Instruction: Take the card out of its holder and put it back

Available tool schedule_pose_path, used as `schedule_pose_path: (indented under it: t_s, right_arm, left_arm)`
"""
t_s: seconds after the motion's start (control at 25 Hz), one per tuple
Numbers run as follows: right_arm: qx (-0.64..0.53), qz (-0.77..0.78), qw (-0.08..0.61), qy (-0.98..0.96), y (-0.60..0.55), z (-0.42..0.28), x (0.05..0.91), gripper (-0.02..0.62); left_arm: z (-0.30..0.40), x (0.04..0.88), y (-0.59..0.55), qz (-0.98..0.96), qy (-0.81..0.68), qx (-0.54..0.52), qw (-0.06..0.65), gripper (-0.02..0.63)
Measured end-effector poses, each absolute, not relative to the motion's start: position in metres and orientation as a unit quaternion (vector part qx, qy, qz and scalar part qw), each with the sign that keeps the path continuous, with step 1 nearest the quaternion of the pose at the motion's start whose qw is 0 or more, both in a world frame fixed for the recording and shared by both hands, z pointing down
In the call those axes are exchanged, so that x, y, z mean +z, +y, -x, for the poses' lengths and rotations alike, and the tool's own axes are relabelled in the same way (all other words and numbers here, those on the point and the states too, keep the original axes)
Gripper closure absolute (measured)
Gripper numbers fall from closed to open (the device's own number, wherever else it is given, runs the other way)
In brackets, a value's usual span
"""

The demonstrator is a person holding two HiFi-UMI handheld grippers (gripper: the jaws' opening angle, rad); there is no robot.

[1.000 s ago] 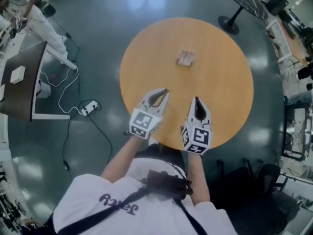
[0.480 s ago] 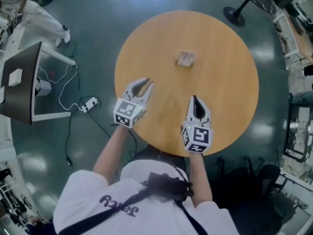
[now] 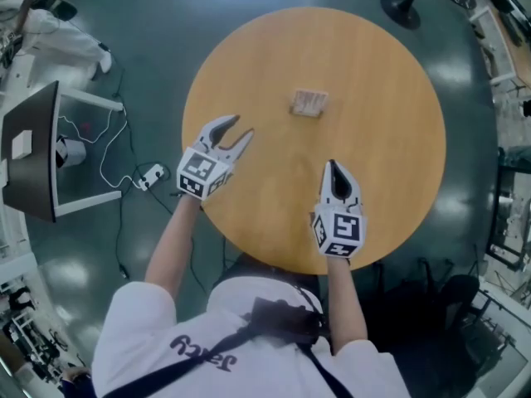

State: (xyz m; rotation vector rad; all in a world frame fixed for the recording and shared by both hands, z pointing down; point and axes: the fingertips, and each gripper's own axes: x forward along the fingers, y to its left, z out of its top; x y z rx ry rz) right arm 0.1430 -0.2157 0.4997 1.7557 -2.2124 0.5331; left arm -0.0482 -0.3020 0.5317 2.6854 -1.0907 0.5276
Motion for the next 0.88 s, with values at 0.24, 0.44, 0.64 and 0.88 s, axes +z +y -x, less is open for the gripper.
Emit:
schedule_pose_path:
  t_s: [0.24,0.44,0.64,0.88]
  right_arm:
    - [0.196,-0.600,0.142,-0.763,-0.241,-0.150,0.513,0.595]
    - [0.207,-0.598,0.152,-0.759,-0.257,-0.158,0.525,0.595]
    - [0.218,-0.601,0.156,-0.753,-0.270,-0.167,0.535,0.595]
    - [0.237,-0.608,0.154,-0.742,-0.274,-0.176,0.546,0.595]
  left_arm:
    - [0.020,0.548,-0.338,-0.928,-0.299,0.202,0.096,0.376]
    - [-0.012,0.562,-0.362,-0.946,-0.235,0.198,0.098,0.374]
    - [-0.049,0.571,-0.381,-0.963,-0.173,0.184,0.099,0.374]
    - [-0.087,0.581,-0.391,-0.971,-0.124,0.171,0.112,0.374]
